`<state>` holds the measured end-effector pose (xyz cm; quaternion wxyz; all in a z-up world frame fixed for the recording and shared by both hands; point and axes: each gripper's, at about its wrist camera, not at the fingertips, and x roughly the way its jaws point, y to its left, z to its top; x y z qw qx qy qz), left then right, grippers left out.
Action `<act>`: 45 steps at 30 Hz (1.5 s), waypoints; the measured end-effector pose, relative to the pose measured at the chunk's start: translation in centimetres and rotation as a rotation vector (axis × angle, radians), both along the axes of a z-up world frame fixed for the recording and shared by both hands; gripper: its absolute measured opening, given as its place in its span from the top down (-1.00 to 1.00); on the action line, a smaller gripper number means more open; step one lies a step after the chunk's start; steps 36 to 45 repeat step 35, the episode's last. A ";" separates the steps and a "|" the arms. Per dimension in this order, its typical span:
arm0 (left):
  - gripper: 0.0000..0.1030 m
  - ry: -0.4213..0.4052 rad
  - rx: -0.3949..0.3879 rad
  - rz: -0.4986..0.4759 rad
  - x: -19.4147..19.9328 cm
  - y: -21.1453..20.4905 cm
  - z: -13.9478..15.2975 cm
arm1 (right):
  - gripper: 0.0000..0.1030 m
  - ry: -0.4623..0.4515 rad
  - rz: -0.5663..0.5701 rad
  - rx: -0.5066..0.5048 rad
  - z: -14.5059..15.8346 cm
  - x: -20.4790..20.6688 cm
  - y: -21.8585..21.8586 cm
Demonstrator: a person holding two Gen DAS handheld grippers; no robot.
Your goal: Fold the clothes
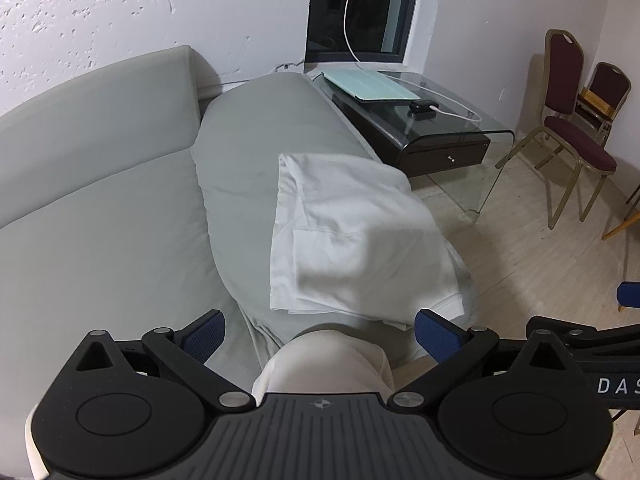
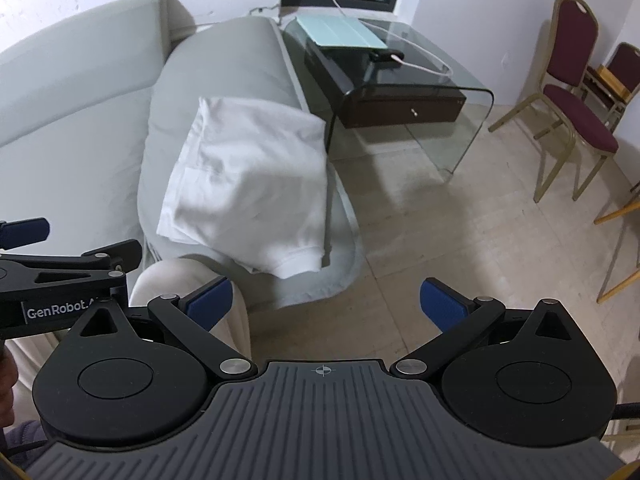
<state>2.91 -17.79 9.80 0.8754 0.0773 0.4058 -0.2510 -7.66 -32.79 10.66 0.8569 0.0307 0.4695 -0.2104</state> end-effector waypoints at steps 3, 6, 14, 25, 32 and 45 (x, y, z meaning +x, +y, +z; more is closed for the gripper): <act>-0.96 0.000 0.008 0.005 0.1 0.0 -0.1 | -0.99 0.002 0.003 0.001 -0.1 0.1 0.0; -0.96 -0.002 0.014 0.012 0.1 -0.1 -0.1 | -0.99 0.005 0.007 -0.002 -0.1 0.2 0.0; -0.95 -0.003 0.006 0.022 0.1 0.1 0.0 | -0.99 0.002 0.009 -0.006 0.1 0.2 0.4; -0.96 0.005 0.002 0.026 0.3 0.4 0.0 | -0.99 0.001 0.006 -0.013 0.1 0.5 0.6; -0.95 0.001 0.000 0.020 0.4 0.2 -0.2 | -0.99 0.002 -0.001 -0.008 -0.1 0.5 0.5; -0.95 -0.002 -0.001 0.016 0.3 0.0 -0.3 | -0.99 0.004 -0.004 0.003 -0.3 0.4 0.3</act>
